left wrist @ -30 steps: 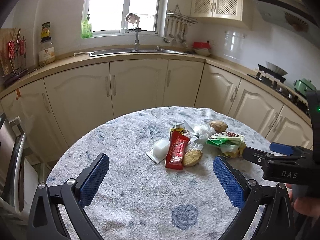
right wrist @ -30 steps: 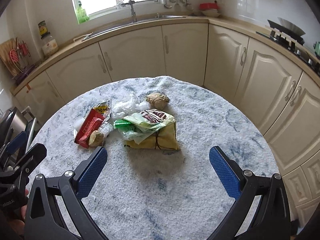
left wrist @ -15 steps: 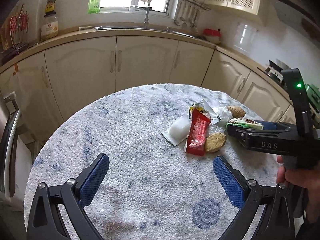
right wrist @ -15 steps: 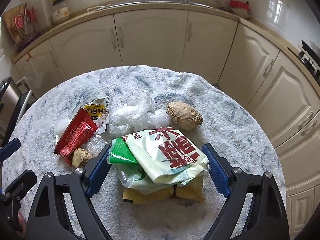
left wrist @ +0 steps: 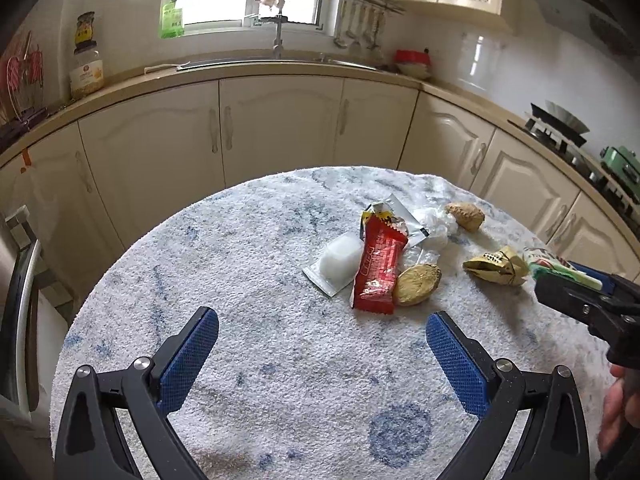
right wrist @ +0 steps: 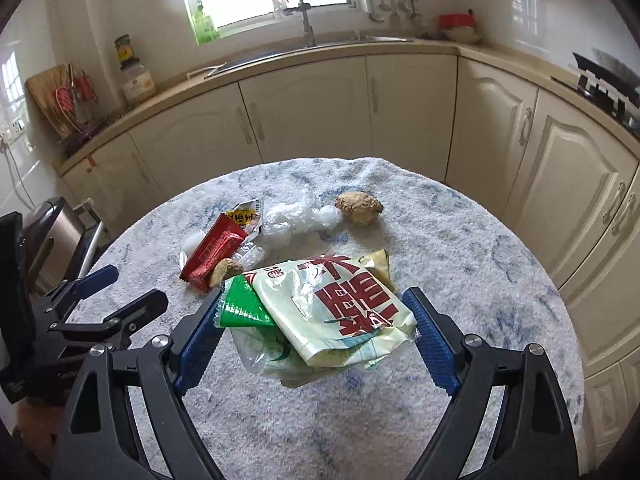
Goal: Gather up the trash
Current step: 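Grasp the large printed plastic bag with the right gripper while the left grasps the brown lump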
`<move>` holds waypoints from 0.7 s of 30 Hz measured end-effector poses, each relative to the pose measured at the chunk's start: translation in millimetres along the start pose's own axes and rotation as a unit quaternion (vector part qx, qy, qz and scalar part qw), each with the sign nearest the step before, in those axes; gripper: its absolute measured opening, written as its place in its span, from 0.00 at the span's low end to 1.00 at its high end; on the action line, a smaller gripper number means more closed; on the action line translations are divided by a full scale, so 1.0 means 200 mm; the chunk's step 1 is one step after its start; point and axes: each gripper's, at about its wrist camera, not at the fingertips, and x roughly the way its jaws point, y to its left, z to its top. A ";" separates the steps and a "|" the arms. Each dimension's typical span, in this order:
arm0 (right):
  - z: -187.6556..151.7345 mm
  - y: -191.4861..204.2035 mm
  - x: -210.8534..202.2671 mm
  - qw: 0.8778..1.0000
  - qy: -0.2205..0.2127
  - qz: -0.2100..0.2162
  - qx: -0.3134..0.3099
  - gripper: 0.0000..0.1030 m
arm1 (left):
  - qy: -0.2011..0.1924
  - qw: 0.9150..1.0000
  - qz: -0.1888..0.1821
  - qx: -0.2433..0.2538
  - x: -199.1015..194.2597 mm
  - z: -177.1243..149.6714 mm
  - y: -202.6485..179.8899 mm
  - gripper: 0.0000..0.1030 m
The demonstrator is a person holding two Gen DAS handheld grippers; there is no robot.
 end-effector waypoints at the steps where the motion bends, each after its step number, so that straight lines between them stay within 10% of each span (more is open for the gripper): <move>1: -0.01 -0.01 -0.01 1.000 -0.001 0.006 0.006 0.86 | 0.004 1.000 0.001 0.007 0.01 0.00 -0.02 0.99; 15: -0.19 -0.19 -0.08 0.998 -0.004 0.030 0.060 0.86 | 0.003 0.993 0.016 0.116 0.18 0.08 -0.34 0.95; 21: -0.20 -0.27 -0.10 0.996 -0.010 0.035 0.080 0.86 | 0.045 0.990 0.016 0.134 0.36 0.15 -0.41 0.48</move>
